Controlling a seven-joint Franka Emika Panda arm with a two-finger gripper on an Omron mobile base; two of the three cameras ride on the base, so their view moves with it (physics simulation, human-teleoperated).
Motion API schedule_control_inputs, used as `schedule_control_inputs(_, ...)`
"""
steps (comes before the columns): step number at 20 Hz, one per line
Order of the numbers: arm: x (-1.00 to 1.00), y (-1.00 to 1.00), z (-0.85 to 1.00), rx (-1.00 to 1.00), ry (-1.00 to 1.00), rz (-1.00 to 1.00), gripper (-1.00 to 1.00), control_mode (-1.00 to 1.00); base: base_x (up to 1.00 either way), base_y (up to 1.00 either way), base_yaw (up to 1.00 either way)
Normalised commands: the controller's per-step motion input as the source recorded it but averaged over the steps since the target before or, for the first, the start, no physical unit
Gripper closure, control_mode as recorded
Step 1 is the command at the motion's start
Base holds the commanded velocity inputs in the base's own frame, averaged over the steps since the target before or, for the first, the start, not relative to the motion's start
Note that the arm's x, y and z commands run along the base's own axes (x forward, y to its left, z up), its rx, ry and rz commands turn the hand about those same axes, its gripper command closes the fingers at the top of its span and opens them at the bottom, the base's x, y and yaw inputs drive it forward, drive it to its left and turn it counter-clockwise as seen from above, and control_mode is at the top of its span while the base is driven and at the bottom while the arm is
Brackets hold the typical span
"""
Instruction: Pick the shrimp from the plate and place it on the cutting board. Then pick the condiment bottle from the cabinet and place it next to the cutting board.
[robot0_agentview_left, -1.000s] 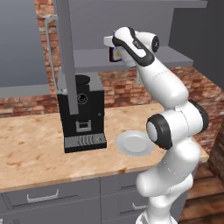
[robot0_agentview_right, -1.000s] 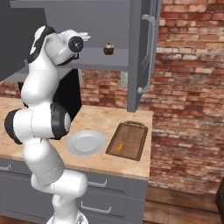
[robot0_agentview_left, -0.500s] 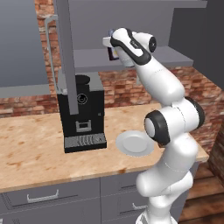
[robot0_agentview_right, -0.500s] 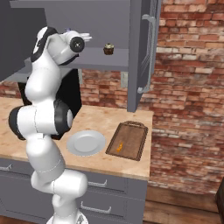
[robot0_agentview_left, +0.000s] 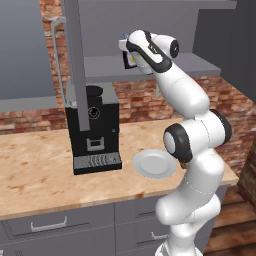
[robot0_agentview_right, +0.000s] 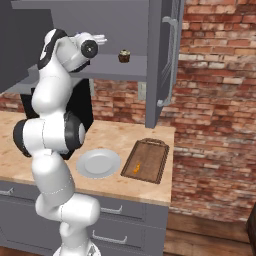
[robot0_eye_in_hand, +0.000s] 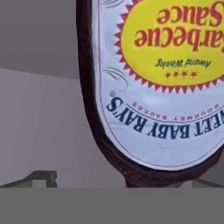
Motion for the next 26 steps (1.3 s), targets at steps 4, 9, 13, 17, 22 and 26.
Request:
schedule_control_inputs(4,0.0,0.0,0.36,0.01,0.0,-0.05,-1.0,-1.0,0.0,0.0,0.0)
schedule_control_inputs(9,0.0,0.02,0.25,0.01,0.0,-0.04,-1.0,-1.0,0.0,0.0,0.0)
schedule_control_inputs(13,0.0,0.09,0.04,0.0,0.07,-0.03,-1.0,-1.0,0.0,0.0,0.0)
schedule_control_inputs(17,-0.03,0.09,0.0,0.0,0.14,-0.03,-1.0,-1.0,0.0,0.0,0.0)
schedule_control_inputs(22,-0.12,0.11,0.04,0.0,0.17,-0.03,-1.0,-1.0,0.0,0.0,0.0)
schedule_control_inputs(26,-0.14,0.17,0.18,0.0,0.11,-0.02,-1.0,-1.0,0.0,0.0,0.0)
